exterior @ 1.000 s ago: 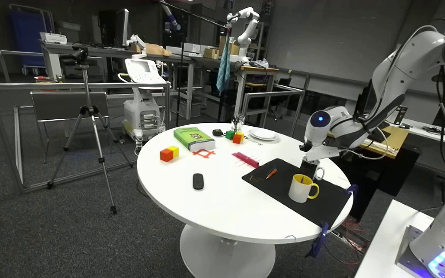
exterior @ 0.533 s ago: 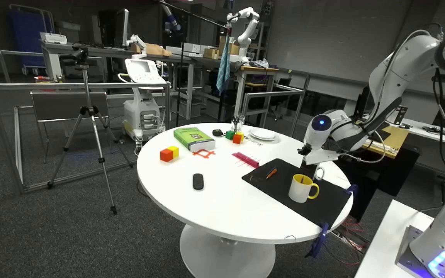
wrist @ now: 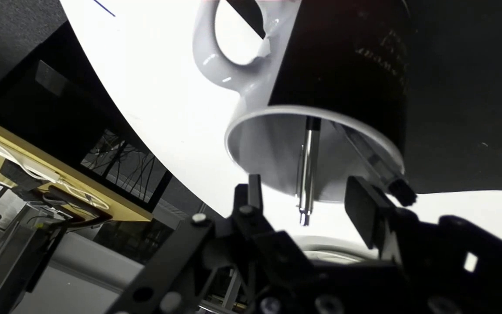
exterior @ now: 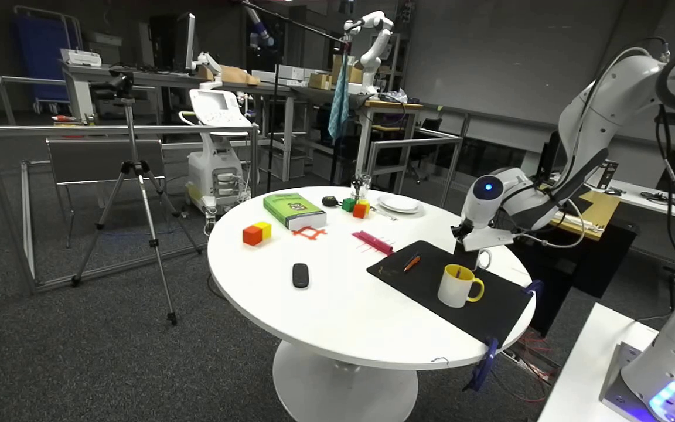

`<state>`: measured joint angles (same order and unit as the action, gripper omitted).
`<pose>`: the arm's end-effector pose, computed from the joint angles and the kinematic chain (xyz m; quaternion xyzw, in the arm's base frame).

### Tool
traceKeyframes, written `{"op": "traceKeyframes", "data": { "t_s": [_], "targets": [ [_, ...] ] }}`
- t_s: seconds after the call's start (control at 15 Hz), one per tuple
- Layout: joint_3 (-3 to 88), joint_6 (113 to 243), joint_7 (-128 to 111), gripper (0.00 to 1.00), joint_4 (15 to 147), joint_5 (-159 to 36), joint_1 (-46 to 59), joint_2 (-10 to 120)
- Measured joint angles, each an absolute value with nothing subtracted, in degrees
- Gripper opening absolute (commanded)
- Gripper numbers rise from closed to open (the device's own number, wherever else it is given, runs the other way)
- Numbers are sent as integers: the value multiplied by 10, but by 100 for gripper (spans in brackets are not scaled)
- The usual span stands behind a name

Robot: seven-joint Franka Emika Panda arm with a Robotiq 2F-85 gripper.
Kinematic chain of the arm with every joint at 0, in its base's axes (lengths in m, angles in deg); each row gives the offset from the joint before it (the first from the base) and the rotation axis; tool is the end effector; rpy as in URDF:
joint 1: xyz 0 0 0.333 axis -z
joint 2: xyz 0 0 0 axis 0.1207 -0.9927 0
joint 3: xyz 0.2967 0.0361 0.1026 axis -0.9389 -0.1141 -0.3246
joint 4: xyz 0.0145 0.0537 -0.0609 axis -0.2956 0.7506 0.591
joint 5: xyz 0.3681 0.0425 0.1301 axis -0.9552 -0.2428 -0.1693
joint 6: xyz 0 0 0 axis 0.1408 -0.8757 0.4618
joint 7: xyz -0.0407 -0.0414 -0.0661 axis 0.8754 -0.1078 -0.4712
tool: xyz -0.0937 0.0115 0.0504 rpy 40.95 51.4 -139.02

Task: Put the pen inside the black mug

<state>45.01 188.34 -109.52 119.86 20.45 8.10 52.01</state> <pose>0.5077 -0.0576 0.1921 0.8801 -0.2895 0.2544 0.2772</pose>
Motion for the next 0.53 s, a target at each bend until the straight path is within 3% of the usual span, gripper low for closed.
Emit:
{"op": "traceKeyframes", "data": {
  "t_s": [0.13,0.53],
  "targets": [
    [448,1885,-1095,100,1199,204,85,520],
    [437,1914,-1095,100,1199,203,87,526]
  ]
}}
